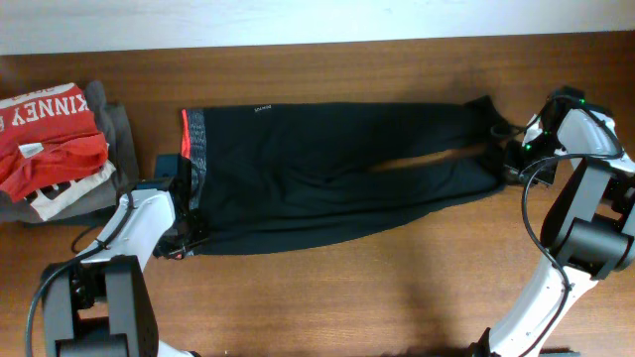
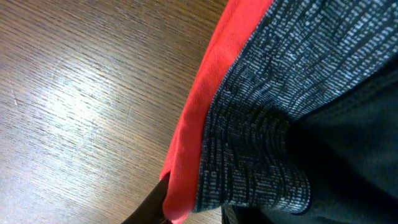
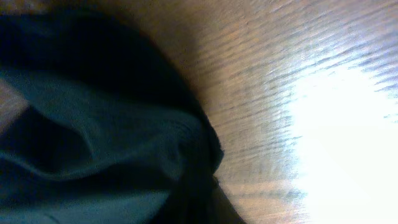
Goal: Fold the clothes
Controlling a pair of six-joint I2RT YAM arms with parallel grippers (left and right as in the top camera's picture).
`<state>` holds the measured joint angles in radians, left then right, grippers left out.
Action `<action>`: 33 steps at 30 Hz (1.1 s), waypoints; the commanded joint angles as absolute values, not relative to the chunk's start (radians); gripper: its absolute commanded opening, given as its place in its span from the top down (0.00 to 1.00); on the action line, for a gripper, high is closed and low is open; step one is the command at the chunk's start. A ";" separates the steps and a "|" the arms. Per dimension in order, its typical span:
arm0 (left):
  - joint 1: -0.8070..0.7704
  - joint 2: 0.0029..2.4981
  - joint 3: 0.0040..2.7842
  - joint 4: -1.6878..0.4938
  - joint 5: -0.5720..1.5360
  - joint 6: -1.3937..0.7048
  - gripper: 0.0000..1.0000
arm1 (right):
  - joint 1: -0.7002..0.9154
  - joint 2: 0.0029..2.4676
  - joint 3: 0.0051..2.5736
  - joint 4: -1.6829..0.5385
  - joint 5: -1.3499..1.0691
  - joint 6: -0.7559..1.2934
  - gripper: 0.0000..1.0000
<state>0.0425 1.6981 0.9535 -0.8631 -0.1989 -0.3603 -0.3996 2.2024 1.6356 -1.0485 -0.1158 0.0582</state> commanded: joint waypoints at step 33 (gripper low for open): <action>0.084 1.675 0.950 -1.095 -0.232 -0.379 1.00 | -0.654 2.043 1.553 -1.473 0.090 0.146 0.95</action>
